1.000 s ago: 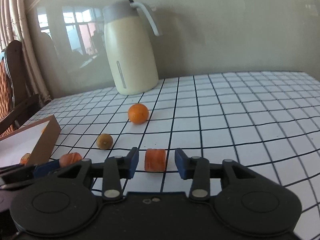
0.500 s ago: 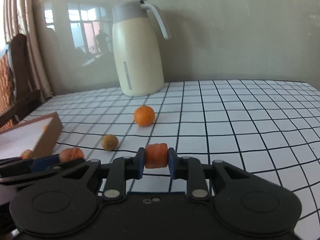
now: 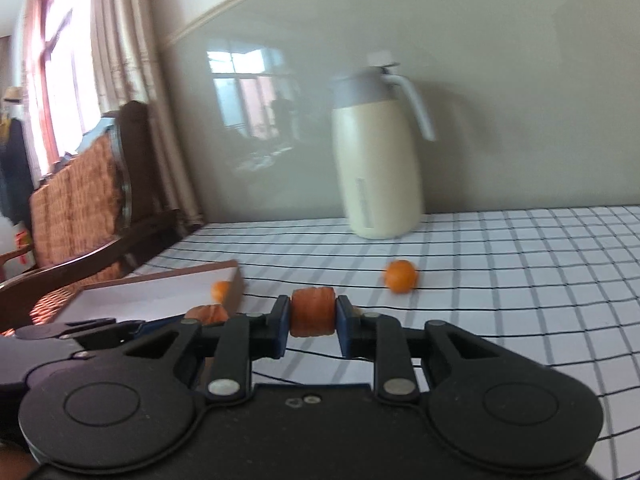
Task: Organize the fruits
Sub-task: 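Carry the cut piece in the left gripper over the box while the right gripper carries the carrot chunk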
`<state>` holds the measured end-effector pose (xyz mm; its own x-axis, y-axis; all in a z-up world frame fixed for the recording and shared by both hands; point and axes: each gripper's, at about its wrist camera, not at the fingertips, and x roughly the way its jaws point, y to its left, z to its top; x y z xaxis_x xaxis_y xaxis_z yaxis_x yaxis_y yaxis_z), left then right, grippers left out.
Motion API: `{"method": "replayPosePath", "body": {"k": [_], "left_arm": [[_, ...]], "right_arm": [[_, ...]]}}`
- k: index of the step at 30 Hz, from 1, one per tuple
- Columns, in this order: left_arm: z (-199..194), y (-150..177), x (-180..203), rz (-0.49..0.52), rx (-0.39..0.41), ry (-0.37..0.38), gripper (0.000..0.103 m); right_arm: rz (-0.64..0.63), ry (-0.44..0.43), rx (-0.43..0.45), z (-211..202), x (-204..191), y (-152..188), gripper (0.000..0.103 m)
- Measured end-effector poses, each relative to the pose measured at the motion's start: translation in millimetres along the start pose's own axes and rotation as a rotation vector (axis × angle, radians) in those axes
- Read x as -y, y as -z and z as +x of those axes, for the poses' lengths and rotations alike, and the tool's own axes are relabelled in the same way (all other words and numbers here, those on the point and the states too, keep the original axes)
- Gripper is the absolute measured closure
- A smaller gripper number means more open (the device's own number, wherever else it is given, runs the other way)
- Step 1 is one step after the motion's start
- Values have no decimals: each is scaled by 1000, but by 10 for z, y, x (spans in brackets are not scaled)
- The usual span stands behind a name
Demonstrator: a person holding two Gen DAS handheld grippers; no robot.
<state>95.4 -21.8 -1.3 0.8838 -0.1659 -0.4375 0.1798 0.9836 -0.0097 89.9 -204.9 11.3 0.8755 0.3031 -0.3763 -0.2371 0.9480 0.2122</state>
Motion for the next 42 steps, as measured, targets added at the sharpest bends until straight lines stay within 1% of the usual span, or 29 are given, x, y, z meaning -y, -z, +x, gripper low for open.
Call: {"method": "replayPosePath", "body": {"k": [4,11,17,22,33,42], "left_arm": [[-98,3,-221,-24,10,-49,72],[-217,40,-553,-57,22,-114,72],[-314,66,-868,-105,36,-180,72],[-371,91,-1116,-139,51,-235,72],[-376,142,-1610,-197,61,-353,72],[-323,139,-1858,-220,65,-399,72]], "right_arm": [[-34,-58,-3,73,-247,-2,88],[-82,-142,-11,201,-631,37,88],[-104,-187,11,269,-881,45,88],[-111,-204,22,388,-1044,45,88],[-82,-211,33,650,-1229,33,88],[-61,-194,31,830,-1270,38,88]]}}
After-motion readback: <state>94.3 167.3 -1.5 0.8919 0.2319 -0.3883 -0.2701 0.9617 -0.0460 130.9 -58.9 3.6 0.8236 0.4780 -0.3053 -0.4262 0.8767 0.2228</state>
